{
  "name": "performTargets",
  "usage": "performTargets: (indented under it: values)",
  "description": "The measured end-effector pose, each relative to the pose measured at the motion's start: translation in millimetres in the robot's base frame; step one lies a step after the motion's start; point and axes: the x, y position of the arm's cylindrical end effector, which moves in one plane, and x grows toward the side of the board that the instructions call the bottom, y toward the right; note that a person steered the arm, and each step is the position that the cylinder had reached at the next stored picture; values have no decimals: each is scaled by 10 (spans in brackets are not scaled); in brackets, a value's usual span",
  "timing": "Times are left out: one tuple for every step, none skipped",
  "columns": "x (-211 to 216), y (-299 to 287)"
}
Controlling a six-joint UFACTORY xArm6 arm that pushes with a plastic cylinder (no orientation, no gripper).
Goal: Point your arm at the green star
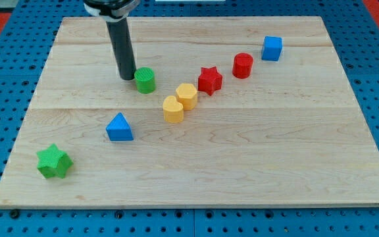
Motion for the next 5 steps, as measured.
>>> performTargets:
  values:
    - [18,-171]
    - [284,-346]
    - [1177,-1171]
    - [2098,-1472]
    - [2343,-1208]
